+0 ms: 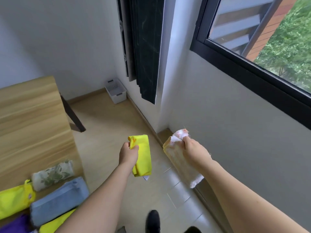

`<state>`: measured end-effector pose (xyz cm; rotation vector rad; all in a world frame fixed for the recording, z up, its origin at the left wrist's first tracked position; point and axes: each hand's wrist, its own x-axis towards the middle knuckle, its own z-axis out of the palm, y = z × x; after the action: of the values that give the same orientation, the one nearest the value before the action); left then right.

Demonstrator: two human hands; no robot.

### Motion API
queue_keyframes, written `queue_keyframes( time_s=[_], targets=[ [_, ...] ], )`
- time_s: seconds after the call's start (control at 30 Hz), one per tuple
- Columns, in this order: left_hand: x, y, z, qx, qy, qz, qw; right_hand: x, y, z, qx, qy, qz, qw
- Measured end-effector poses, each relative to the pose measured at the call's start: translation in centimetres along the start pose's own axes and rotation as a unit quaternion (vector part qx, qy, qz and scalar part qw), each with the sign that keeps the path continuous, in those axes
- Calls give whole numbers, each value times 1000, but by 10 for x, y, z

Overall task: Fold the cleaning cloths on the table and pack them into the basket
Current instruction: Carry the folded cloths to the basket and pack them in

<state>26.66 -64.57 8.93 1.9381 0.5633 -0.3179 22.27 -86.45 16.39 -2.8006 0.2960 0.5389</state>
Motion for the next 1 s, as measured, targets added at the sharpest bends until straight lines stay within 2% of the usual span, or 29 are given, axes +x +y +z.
queue_keyframes(
  time_s=[0.23, 0.3, 0.47, 0.57, 0.77, 1.0],
  targets=[
    [73, 59, 31, 11, 14, -5, 1000, 96, 19, -27, 47, -5, -12, 999],
    [96, 77, 39, -8, 23, -4, 1000, 133, 19, -39, 25, -8, -38, 999],
    [147, 111, 24, -55, 39, -18, 998, 207, -12, -61, -33, -73, -69, 994],
    [188, 117, -9, -77, 86, -47, 992, 261, -61, -56, -31, -63, -125, 990],
    [311, 107, -99, -64, 147, -97, 982, 376, -203, -45, -88, -121, -206, 967],
    [442, 140, -192, -66, 146, -122, 980, 482, -343, -66, -37, -132, -175, 975]
  ],
)
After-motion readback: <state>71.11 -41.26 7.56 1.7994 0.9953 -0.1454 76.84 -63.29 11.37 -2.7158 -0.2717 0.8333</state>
